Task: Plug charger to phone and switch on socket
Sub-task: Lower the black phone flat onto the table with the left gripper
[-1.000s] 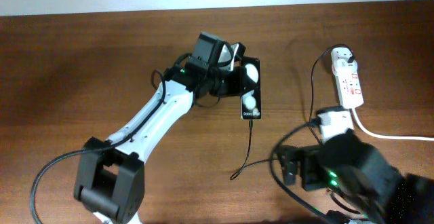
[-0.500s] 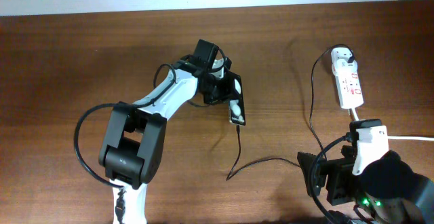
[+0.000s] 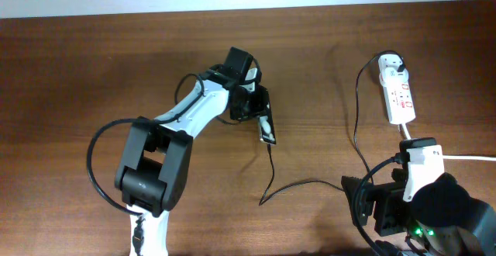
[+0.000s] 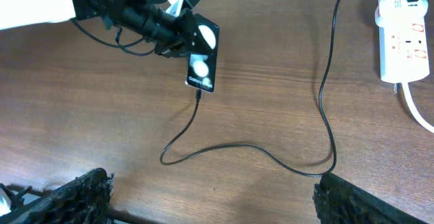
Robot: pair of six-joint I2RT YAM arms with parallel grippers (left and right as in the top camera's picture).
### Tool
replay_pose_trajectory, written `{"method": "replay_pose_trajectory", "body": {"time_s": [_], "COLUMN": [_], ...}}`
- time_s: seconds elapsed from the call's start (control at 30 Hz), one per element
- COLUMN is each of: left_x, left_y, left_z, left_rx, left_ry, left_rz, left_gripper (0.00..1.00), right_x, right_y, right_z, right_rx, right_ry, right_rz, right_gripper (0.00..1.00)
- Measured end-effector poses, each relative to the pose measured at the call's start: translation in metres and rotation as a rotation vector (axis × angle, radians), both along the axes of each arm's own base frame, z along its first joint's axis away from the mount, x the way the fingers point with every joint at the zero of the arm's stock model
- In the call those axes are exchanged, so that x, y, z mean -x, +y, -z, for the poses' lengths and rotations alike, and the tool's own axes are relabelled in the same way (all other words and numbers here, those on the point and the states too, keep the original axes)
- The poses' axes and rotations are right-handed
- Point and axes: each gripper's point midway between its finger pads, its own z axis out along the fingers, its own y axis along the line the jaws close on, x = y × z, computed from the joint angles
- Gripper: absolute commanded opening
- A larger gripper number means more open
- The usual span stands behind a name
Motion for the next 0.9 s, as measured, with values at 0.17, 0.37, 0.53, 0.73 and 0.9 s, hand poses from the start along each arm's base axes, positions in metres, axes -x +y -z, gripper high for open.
{"method": "replay_pose_trajectory", "body": {"time_s": [0.17,0.37,0.53,0.73,0.9], "left_x": [0.005,0.01,0.011,0.01,0.01], "left_y": [-0.023,-0.021,-0.02,-0.022,-0.017], "left_z": [0.001,0.023,0.024,0.022,0.021], "left_rx": [0.019,0.004,-0.002,0.006,-0.027], "left_ry": [-0.034,0.013,0.013,0.011,0.019], "left_rz": [0.047,0.055,0.059,0.061,0.053], "left_gripper": [0.12,0.23,0.41,0.53,0.7], "right_x": [0.0,0.0,0.0,0.003,0.003], "right_y": [0.0,0.0,0.0,-0.003,-0.004], "right_z": [0.0,0.0,0.0,0.004,0.005], "right_rx": [0.001,0.002,0.002,0.017,0.025], "right_ry": [0.001,0.002,0.002,0.015,0.019], "right_rz": [0.0,0.0,0.0,0.0,0.002], "right_gripper": [0.99,0.99,0.99,0.99,0.99]}}
